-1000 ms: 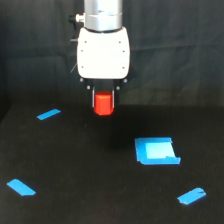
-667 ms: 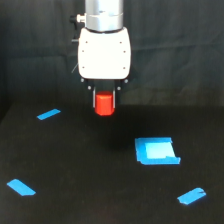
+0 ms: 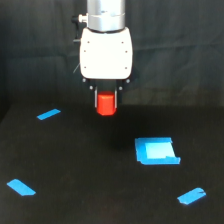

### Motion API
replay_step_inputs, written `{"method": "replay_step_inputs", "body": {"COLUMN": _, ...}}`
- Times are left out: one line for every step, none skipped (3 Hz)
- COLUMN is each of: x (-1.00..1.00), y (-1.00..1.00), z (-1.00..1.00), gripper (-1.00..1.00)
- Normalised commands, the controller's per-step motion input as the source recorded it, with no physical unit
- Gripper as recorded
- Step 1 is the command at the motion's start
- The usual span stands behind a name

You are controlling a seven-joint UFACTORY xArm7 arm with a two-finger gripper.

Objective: Pick up the red object from the table

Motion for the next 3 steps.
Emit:
{"method": "replay_step_inputs", "body": {"x": -0.01, "y": 0.03, "z": 0.08, "gripper": -1.00}}
{"method": "replay_step_inputs", "body": {"x": -0.03, "y": 0.03, "z": 0.02, "gripper": -0.94}}
{"method": "replay_step_inputs", "body": {"x": 0.00, "y": 0.03, "z": -0.01, "gripper": -0.94}}
